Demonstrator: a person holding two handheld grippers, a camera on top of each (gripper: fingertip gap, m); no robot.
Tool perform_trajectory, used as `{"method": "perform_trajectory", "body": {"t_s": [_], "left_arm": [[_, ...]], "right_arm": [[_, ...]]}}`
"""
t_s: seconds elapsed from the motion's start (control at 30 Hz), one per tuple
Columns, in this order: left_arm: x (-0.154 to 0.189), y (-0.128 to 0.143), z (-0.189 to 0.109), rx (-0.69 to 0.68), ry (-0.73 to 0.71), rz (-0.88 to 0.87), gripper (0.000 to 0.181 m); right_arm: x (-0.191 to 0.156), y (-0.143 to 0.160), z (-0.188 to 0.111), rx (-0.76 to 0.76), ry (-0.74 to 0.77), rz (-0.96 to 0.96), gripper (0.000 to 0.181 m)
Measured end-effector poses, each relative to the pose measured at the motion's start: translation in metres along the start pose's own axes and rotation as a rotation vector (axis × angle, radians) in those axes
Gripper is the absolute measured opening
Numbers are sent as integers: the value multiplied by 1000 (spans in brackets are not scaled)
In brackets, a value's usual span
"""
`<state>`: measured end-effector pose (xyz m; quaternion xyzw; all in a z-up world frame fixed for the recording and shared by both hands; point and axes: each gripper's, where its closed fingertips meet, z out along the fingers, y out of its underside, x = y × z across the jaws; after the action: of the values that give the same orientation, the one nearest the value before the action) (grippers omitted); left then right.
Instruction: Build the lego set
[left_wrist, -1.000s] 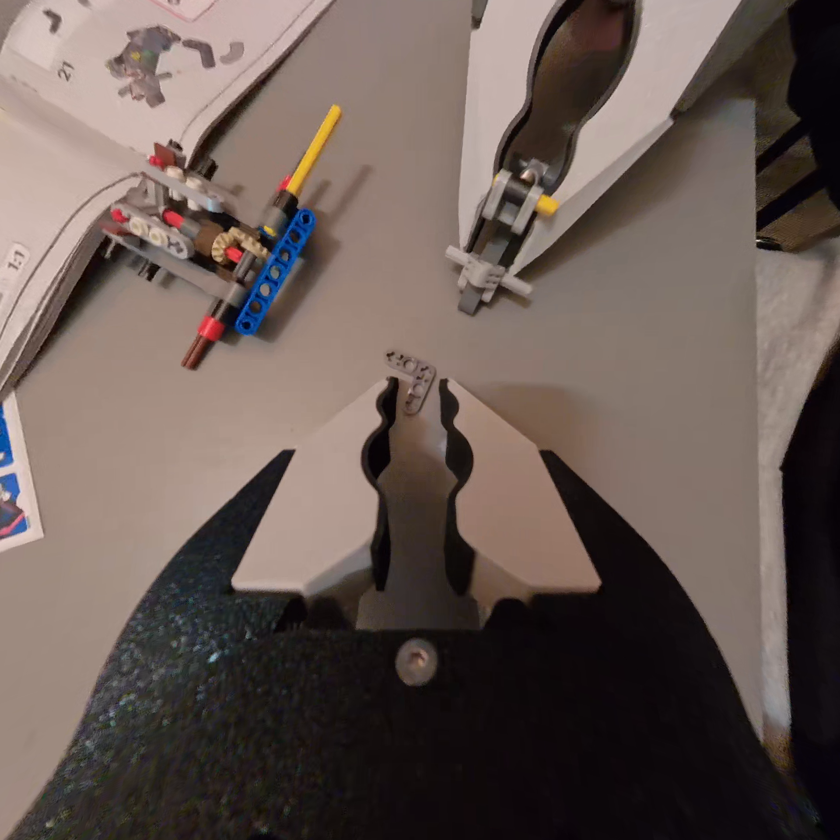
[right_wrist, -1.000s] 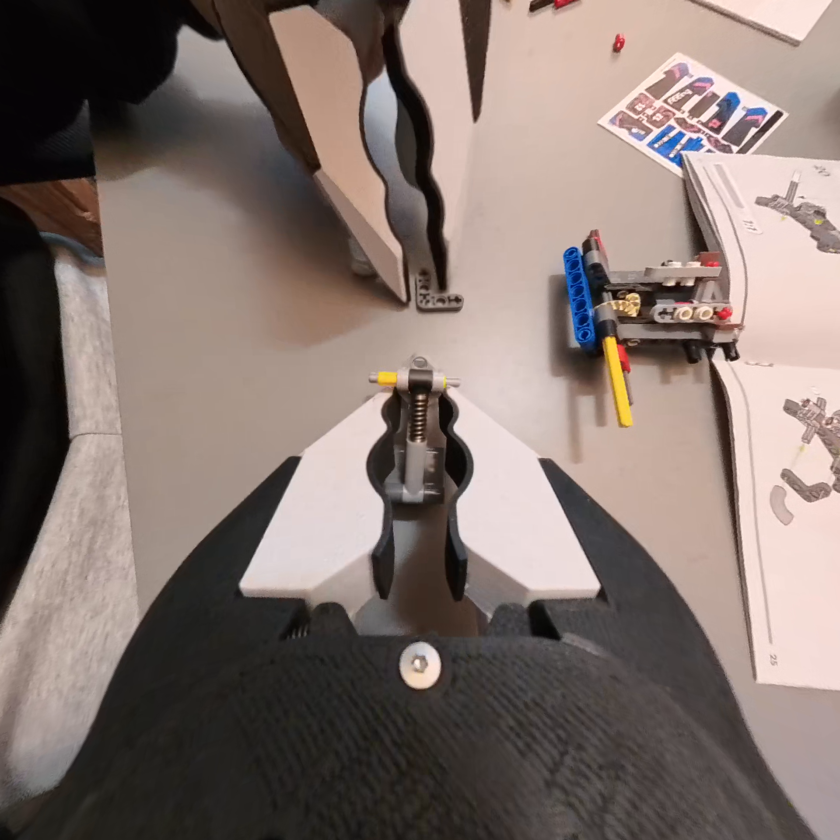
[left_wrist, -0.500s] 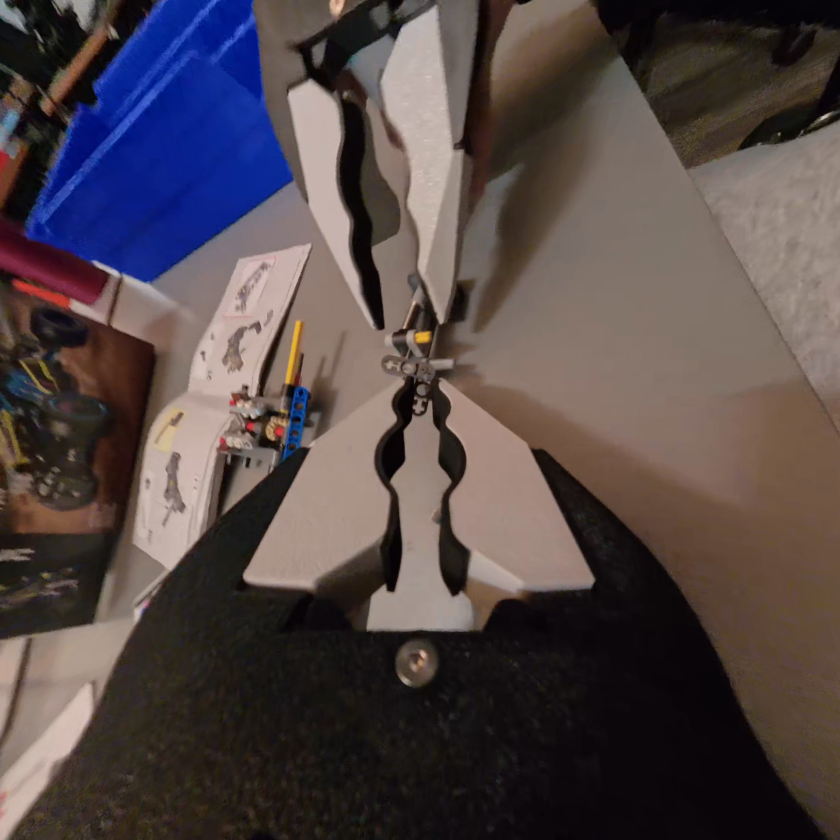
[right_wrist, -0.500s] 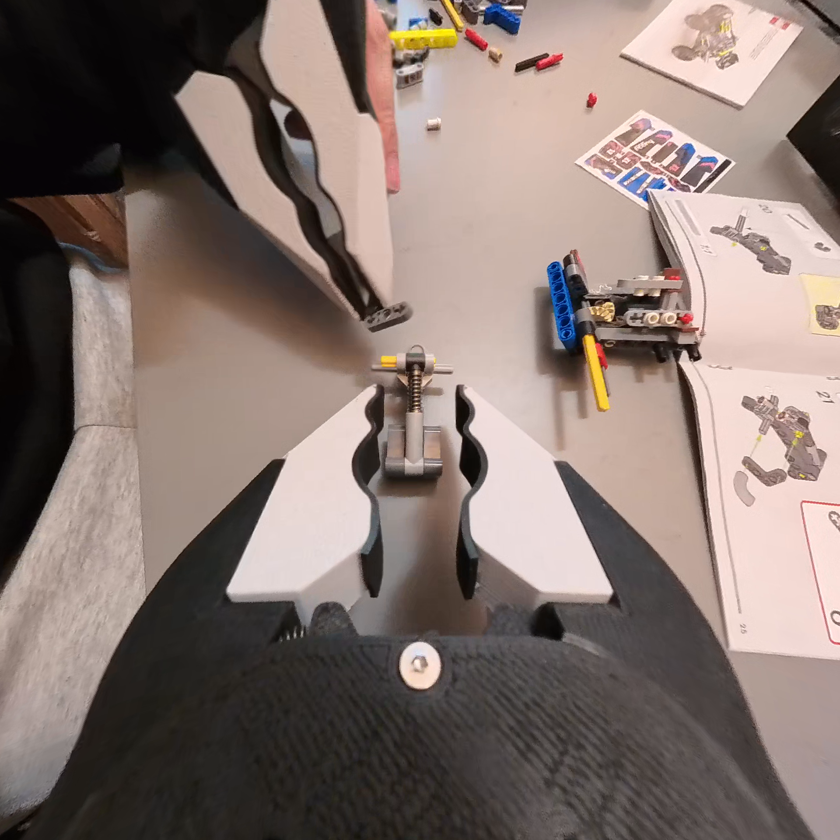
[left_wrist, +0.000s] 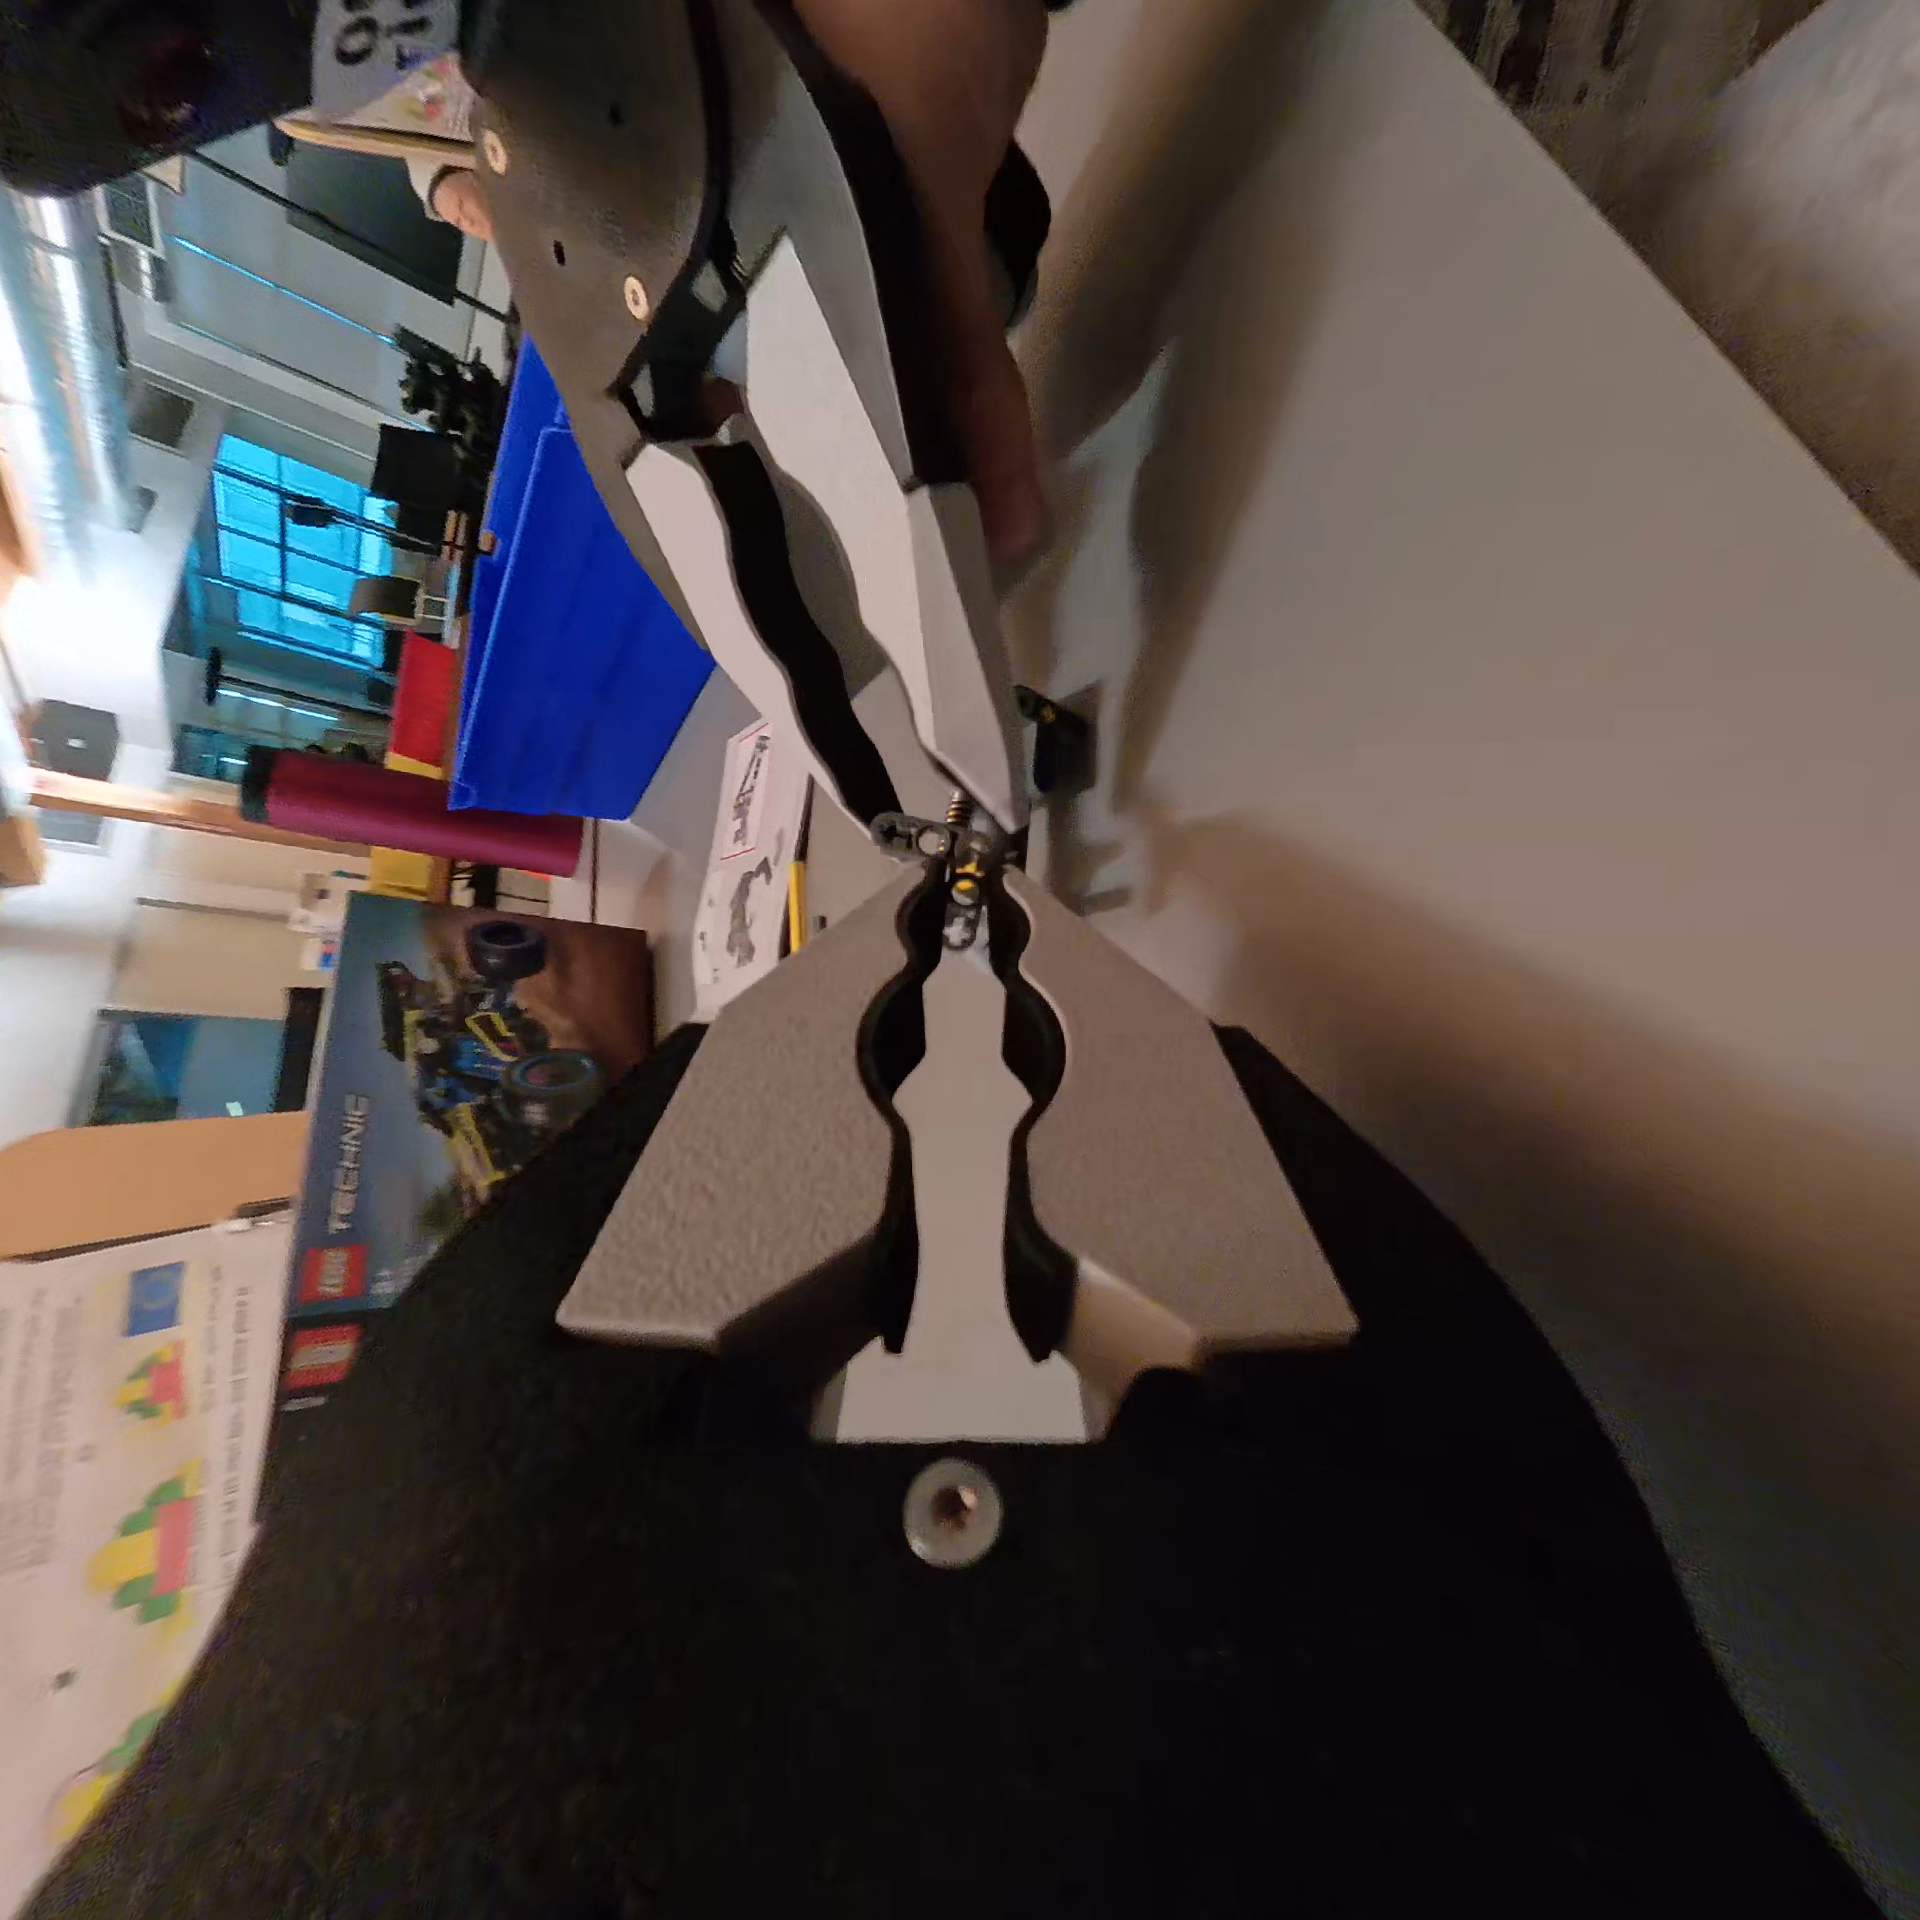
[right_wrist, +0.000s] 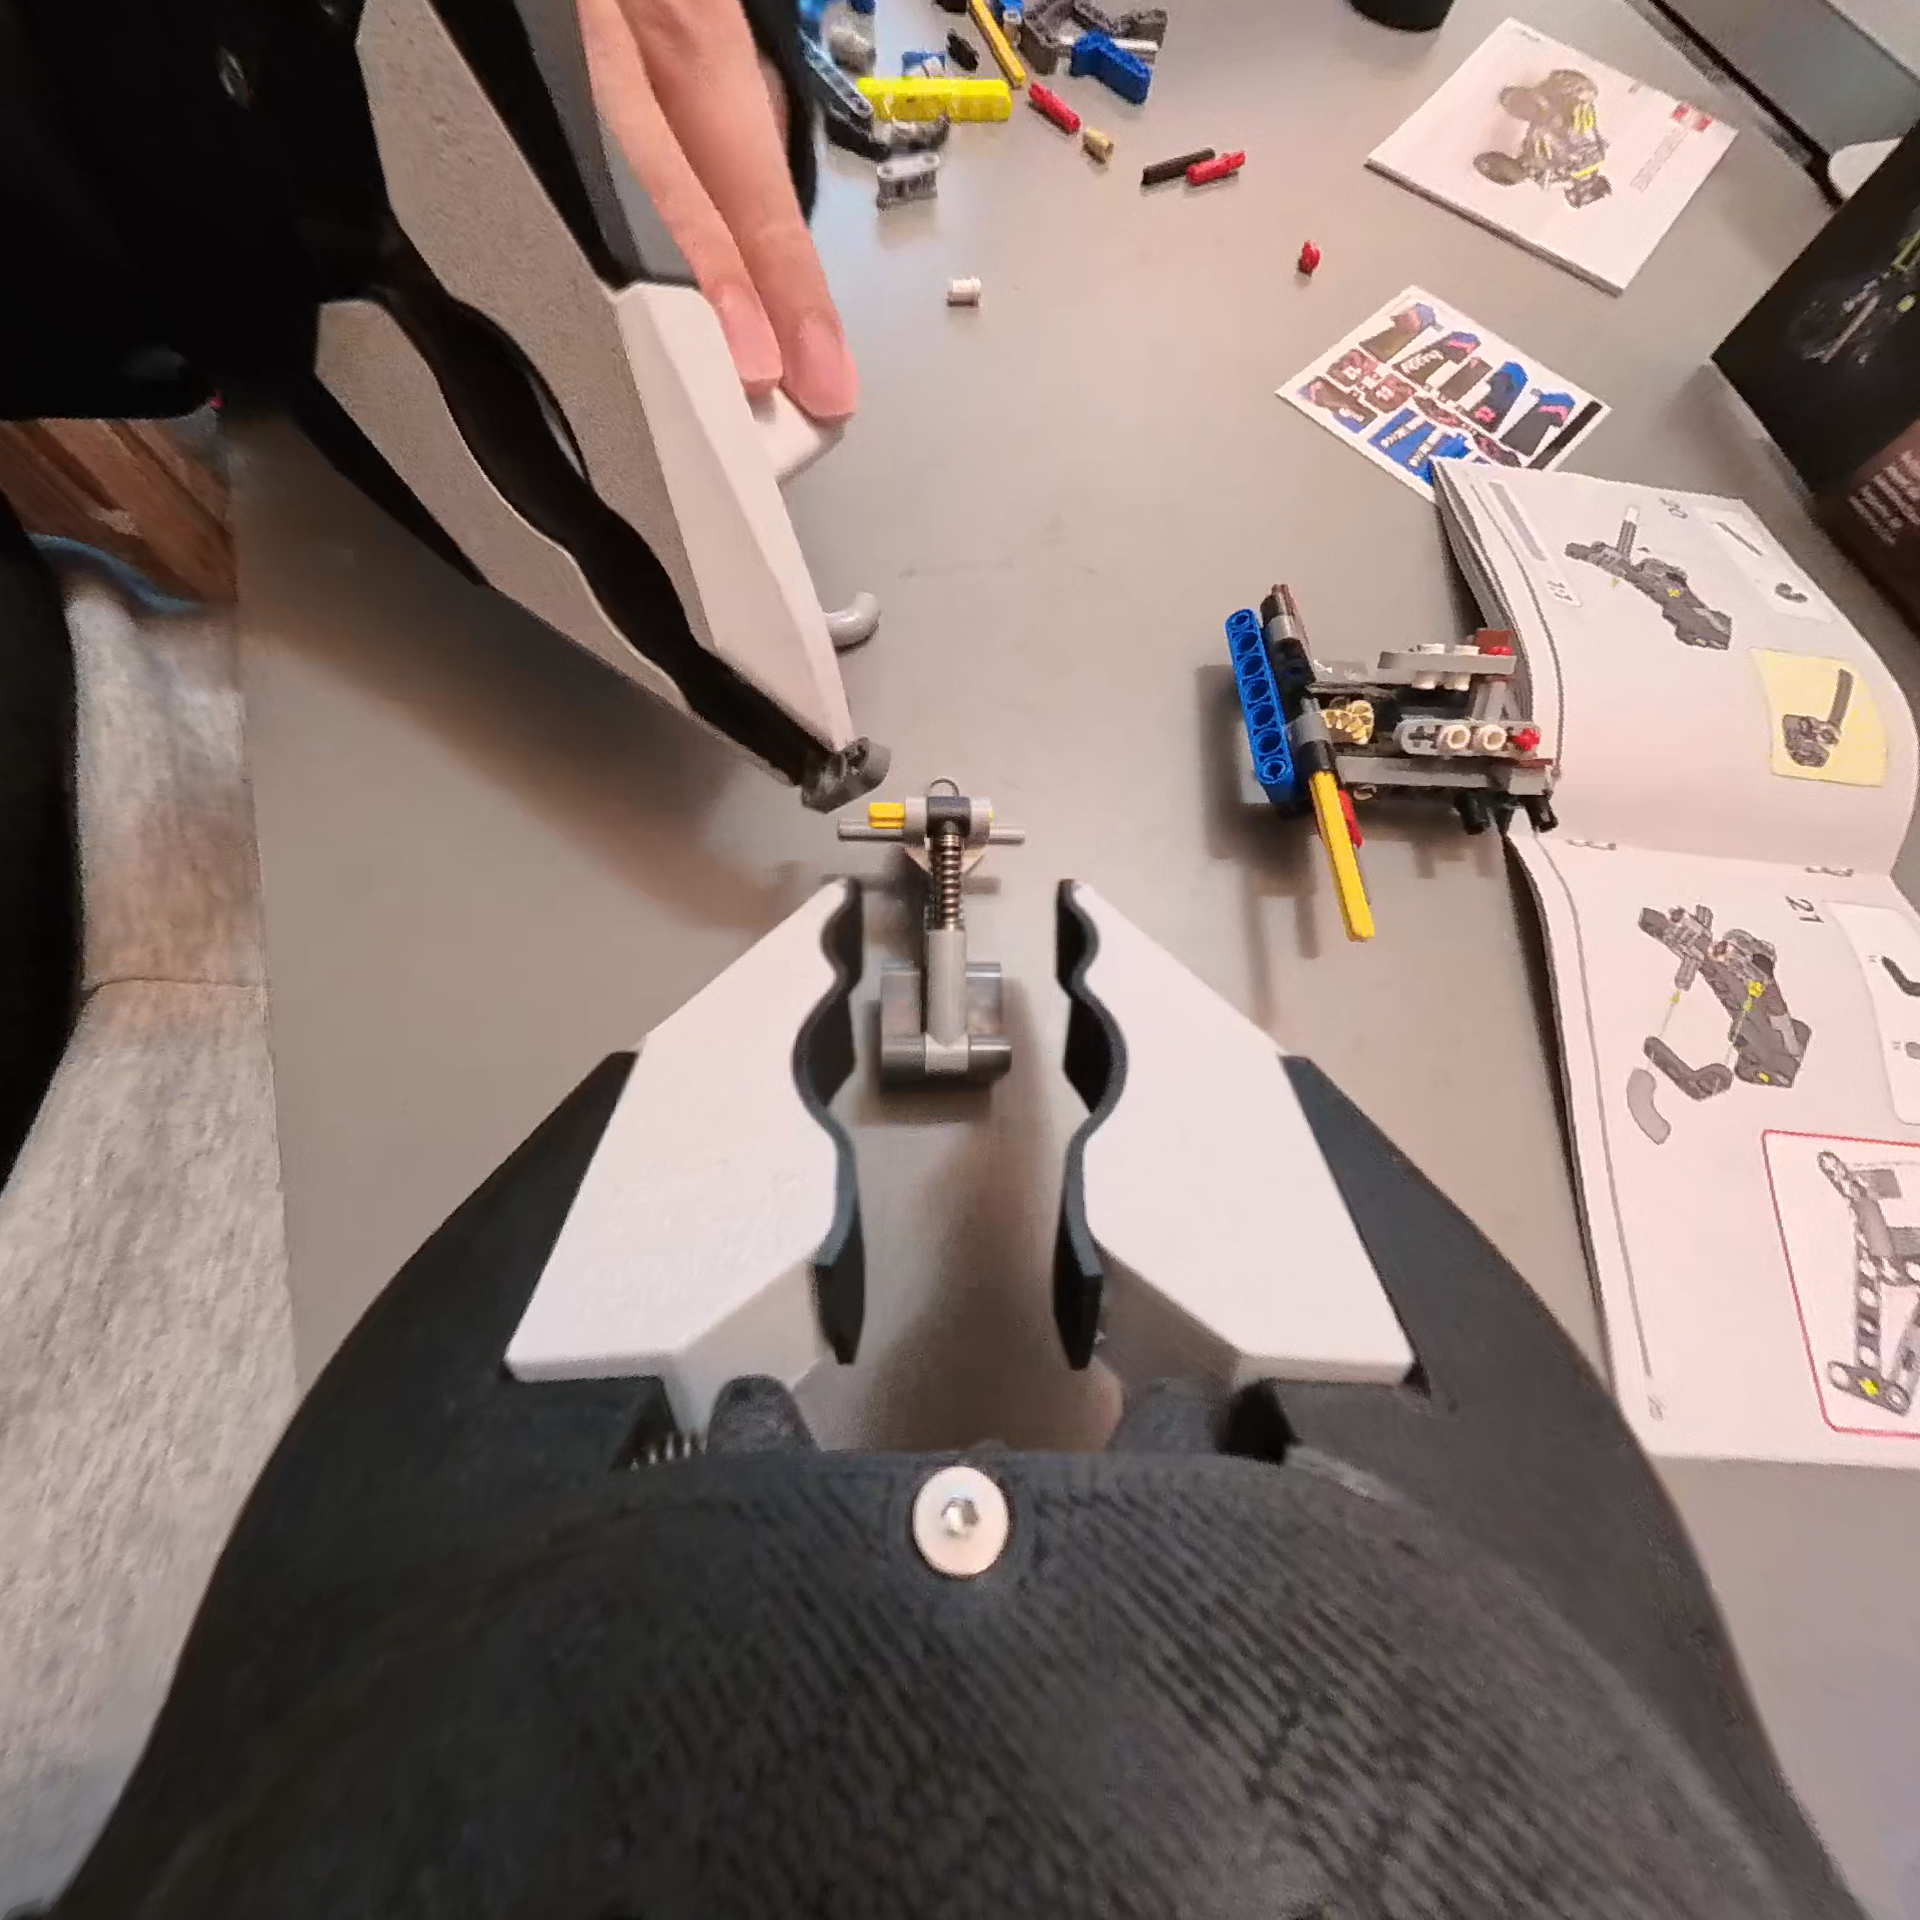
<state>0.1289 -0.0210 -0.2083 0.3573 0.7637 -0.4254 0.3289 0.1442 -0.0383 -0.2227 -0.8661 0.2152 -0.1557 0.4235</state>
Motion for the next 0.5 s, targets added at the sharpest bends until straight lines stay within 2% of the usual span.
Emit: {"method": "perform_trajectory", "body": {"t_s": [0.07,0.17,0.3,0.4,0.5], "left_arm": [[5,0,-2,-20,0,52,5],[10,-2,-5,-32,-27,115,5],[5,-8,-9,-20,-94,160,5],[4,-16,-11,19,-116,143,5],[3,-15,-11,19,-122,126,5]], "right_arm": [[-6,-6,-10,-2,20,-35,38],[-18,-27,-19,111,24,20,18],[-27,-16,-14,86,-14,196,20],[-33,-18,-11,162,-63,276,19],[-38,-21,-9,202,-95,278,7]]}}
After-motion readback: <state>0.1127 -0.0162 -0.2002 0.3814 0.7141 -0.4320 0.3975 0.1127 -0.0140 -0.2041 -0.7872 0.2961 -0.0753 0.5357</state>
